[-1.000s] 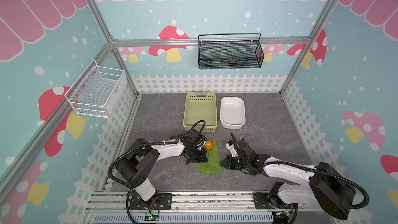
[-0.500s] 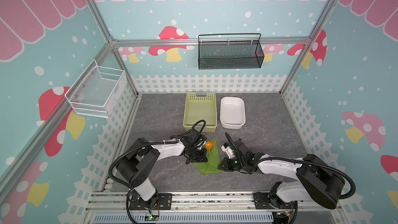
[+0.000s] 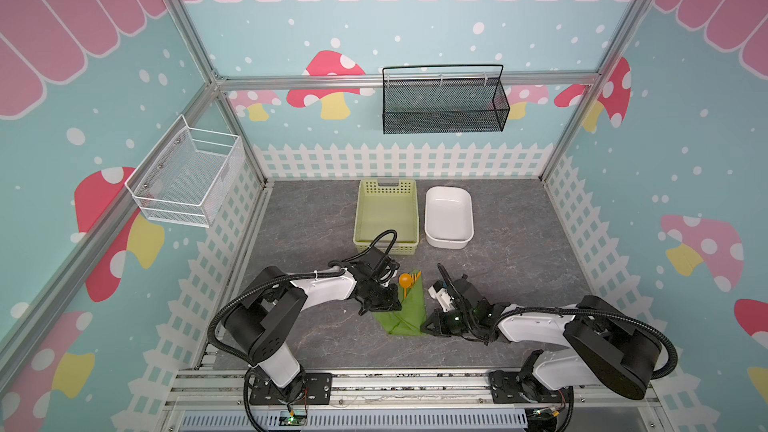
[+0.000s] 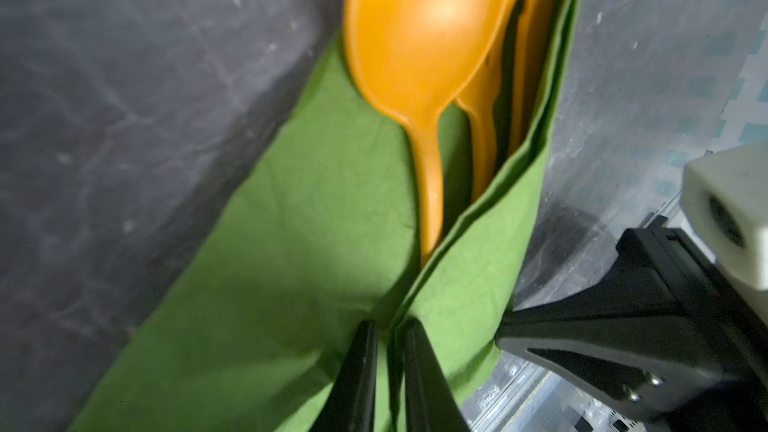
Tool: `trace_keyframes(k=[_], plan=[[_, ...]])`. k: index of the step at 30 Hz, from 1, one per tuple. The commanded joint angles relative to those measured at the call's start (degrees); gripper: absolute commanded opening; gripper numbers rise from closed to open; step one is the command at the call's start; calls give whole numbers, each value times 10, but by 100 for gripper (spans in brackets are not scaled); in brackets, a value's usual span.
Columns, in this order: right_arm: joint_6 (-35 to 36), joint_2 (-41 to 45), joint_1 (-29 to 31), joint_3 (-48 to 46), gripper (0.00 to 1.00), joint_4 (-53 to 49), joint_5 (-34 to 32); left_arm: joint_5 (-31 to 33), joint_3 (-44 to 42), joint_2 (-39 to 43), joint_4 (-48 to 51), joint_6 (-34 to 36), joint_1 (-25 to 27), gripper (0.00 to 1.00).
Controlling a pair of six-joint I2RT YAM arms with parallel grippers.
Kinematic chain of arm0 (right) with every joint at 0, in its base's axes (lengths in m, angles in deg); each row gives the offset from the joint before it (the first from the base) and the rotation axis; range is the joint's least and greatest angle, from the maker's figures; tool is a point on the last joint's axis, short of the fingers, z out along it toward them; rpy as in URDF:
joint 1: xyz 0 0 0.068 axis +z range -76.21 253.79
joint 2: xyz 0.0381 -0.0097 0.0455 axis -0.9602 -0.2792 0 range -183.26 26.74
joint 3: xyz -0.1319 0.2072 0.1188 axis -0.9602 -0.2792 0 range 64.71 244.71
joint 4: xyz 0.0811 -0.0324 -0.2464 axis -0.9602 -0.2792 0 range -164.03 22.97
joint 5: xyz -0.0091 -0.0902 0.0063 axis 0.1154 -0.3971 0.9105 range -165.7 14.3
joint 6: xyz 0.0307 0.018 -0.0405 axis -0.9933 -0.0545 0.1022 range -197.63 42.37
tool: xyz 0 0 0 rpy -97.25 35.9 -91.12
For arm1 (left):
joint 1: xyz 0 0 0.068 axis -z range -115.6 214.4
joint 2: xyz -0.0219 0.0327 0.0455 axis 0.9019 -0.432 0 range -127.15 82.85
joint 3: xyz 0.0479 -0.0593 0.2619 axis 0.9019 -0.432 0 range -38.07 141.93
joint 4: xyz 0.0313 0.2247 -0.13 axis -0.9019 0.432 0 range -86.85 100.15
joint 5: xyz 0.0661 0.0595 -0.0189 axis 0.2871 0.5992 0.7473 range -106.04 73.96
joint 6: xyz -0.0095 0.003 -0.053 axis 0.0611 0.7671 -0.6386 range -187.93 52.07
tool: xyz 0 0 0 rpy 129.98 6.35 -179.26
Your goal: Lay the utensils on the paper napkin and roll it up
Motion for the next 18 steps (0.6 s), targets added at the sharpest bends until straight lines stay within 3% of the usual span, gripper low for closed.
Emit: trace_keyframes(k=[1, 7, 18], plan=[[-44, -1, 15, -22, 0, -18, -15, 70, 5, 41, 29, -3, -5, 20], [-50, -4, 18, -22, 0, -19, -17, 60, 15, 82, 40, -21, 0, 22], [-46, -16, 18, -18, 0, -13, -15, 64, 3, 57, 26, -62, 65, 11]])
